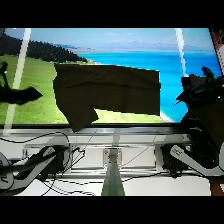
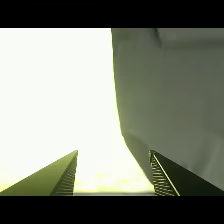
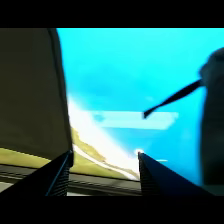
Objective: Fold the clothes and pants, and hang the long-sleeved shirts on hangers.
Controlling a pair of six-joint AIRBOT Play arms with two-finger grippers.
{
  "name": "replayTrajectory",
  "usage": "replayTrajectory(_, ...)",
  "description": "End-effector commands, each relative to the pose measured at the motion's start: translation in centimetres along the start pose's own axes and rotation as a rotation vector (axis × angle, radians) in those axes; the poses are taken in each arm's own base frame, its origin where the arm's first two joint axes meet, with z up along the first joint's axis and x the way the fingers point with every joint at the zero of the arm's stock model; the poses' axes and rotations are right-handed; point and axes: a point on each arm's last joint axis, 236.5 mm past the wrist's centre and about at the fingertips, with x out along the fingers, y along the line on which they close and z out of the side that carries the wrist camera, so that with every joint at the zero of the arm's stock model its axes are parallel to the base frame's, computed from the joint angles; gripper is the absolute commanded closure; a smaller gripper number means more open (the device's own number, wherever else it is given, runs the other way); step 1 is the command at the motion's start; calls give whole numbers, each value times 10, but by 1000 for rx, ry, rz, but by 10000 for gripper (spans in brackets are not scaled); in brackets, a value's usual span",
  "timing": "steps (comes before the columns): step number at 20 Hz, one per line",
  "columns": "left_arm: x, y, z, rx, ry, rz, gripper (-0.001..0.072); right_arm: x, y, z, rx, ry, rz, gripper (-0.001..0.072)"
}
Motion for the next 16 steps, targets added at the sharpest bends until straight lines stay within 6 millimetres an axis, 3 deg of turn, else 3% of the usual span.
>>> replayTrajectory(1, 48, -19, -67, -165, 63, -124, 231, 30, 21, -8, 107, -63, 115, 263)
replayTrajectory(3, 66, -34, -89, -206, 113, -206, 231, 38, 24, -9, 92, -63, 108, 262)
replayTrajectory(5, 74, -53, -96, -253, 141, -306, 232, 41, 28, -4, 72, -82, 98, 263)
replayTrajectory(7, 82, -58, -109, -268, 213, -341, 231, 42, 28, 1, 61, -98, 88, 263)
replayTrajectory(12, 101, -83, -138, -146, 359, -384, 251, 42, 26, 4, 64, -112, 80, 263)
replayTrajectory(14, 109, -85, -138, -81, 350, -370, 451, 42, 27, 4, 66, -110, 84, 264)
replayTrajectory(16, 112, -82, -128, -62, 317, -352, 580, 42, 32, -2, 67, -87, 105, 264)
